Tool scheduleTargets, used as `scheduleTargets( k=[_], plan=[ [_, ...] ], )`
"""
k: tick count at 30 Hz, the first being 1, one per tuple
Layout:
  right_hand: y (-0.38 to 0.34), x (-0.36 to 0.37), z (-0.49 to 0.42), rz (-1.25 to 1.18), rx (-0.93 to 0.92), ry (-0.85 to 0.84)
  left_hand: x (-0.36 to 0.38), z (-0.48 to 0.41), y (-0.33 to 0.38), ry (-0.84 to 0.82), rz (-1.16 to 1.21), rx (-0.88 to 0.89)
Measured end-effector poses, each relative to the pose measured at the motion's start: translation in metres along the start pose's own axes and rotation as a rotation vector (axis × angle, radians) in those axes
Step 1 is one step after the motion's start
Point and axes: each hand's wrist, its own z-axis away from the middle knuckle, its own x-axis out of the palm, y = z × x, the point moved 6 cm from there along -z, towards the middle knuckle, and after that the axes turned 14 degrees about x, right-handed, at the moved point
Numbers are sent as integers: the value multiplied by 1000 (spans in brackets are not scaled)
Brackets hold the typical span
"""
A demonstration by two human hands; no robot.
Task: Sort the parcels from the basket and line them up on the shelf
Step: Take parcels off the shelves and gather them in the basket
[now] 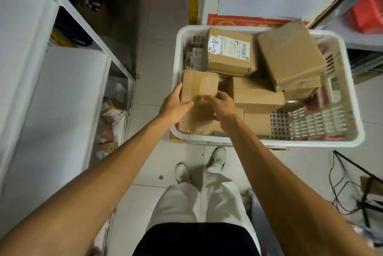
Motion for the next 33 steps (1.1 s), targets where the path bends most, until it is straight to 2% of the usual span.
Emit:
scheduleTargets(
  k=[3, 7, 12, 15, 22, 27, 33],
  plan=[
    [-4, -8, 18, -5, -7, -4, -6, 6, 10, -40, -3, 4],
    [-23, -21, 51, 40, -86, -12, -17, 13, 39, -105, -136, 81],
    [-53, -47, 91, 172, -211, 48, -20, 11, 101, -185, -233, 249],
    [-68, -72, 107, 226, -286, 143, -7, 8, 133, -275, -243, 342],
    [-83, -139, 117, 106, -242, 252, 32, -3, 187, -376, -322, 430],
    [-86, -192, 107, 120, -222, 320, 70, -26, 227, -409, -407, 500],
    [-98, -257, 69, 98, -163, 318, 129, -66, 238, -448, -405, 424]
  ],
)
